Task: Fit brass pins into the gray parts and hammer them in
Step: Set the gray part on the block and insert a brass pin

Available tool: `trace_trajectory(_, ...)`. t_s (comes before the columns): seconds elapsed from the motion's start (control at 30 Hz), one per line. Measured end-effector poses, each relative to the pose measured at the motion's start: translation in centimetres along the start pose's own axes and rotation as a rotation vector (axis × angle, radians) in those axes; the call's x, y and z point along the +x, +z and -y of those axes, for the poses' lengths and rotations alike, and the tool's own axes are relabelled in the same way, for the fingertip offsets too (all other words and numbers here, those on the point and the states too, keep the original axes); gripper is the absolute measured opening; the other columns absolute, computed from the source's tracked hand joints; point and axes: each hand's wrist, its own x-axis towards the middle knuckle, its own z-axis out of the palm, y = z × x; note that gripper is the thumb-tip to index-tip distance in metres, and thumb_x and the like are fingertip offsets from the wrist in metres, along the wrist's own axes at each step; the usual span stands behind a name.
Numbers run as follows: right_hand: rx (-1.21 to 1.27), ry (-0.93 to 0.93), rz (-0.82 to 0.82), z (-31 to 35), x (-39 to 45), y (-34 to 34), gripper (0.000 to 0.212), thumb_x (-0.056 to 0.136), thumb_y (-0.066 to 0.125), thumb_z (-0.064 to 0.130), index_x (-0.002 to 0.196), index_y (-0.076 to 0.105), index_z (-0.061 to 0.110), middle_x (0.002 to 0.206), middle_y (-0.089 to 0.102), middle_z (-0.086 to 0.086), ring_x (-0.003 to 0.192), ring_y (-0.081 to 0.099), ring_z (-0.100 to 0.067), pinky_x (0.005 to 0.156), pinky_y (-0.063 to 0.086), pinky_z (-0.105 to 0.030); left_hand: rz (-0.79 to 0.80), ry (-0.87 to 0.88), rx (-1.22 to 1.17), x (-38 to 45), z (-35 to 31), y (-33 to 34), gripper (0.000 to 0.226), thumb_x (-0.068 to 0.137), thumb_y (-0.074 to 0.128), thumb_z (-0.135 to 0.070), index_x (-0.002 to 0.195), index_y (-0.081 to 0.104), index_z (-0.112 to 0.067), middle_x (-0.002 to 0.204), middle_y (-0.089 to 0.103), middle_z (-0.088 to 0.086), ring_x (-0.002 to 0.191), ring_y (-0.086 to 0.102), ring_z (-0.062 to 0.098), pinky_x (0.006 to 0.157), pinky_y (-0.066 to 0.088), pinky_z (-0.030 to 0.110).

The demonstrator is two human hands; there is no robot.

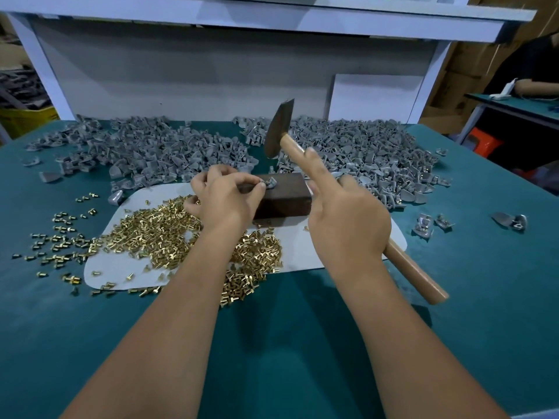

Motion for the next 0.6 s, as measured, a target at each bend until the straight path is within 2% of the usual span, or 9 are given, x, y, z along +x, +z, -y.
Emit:
trace_trajectory(0.13, -0.104, -0.004, 0.120, -0.31, -0.05, 0.21, 0.056, 0.091, 0.058, 0.022, 0.139, 0.040, 0.042, 0.071, 0.055, -0.003, 0.052, 0.032, -0.019, 0.043, 0.012, -0.024, 0.047, -0.024, -0.023, -0.01, 0.12, -0.15, 0.023, 0.080, 0.077, -0.046, 0.064, 0.061, -0.043, 0.122, 0.047, -0.015, 0.130, 0.022, 0.018, 0.103, 0.014, 0.045)
trace_trajectory(0.27, -0.029, 0.010, 0.012, -0.05, 0.08, -0.06, 0.059, 0.081, 0.068, 0.013, 0.134, 0.053, 0.033, 0.061, 0.050, -0.006, 0.046, 0.030, -0.019, 0.045, 0.019, -0.023, 0.032, -0.012, 0.028, 0.06, -0.08, -0.09, 0.020, 0.081, 0.076, -0.045, 0.067, 0.063, -0.043, 0.127, 0.050, -0.013, 0.133, 0.024, 0.021, 0.102, 0.014, 0.046)
trace_trajectory(0.37, -0.136, -0.021, 0.110, -0.18, 0.00, 0.33, 0.056, 0.090, 0.059, 0.021, 0.139, 0.041, 0.042, 0.067, 0.048, -0.002, 0.048, 0.024, -0.017, 0.043, 0.010, -0.023, 0.052, -0.020, -0.006, 0.08, 0.04, -0.32, 0.017, 0.082, 0.075, -0.046, 0.069, 0.064, -0.043, 0.127, 0.048, -0.014, 0.132, 0.022, 0.020, 0.100, 0.013, 0.043)
trace_trajectory(0.43, -0.123, 0.005, 0.119, -0.19, 0.09, 0.19, 0.056, 0.091, 0.058, 0.022, 0.140, 0.039, 0.042, 0.069, 0.049, -0.002, 0.049, 0.028, -0.018, 0.044, 0.013, -0.024, 0.050, -0.021, -0.011, -0.04, -0.07, -0.34, 0.020, 0.082, 0.076, -0.046, 0.067, 0.063, -0.043, 0.128, 0.048, -0.014, 0.132, 0.022, 0.019, 0.099, 0.013, 0.042)
trace_trajectory(0.53, -0.077, 0.019, 0.012, 0.08, 0.15, -0.18, 0.059, 0.084, 0.067, 0.016, 0.137, 0.049, 0.035, 0.063, 0.044, -0.003, 0.048, 0.032, -0.019, 0.046, 0.022, -0.025, 0.029, -0.017, 0.022, -0.07, -0.21, -0.18, 0.026, 0.081, 0.076, -0.046, 0.062, 0.059, -0.044, 0.129, 0.050, -0.013, 0.133, 0.024, 0.022, 0.103, 0.015, 0.046)
trace_trajectory(0.6, -0.140, -0.021, 0.064, 0.05, 0.06, -0.01, 0.058, 0.088, 0.062, 0.020, 0.139, 0.043, 0.039, 0.068, 0.053, -0.004, 0.051, 0.032, -0.019, 0.045, 0.018, -0.025, 0.035, -0.016, 0.007, -0.01, -0.07, -0.22, 0.025, 0.081, 0.076, -0.047, 0.062, 0.059, -0.045, 0.128, 0.049, -0.015, 0.132, 0.023, 0.021, 0.103, 0.015, 0.046)
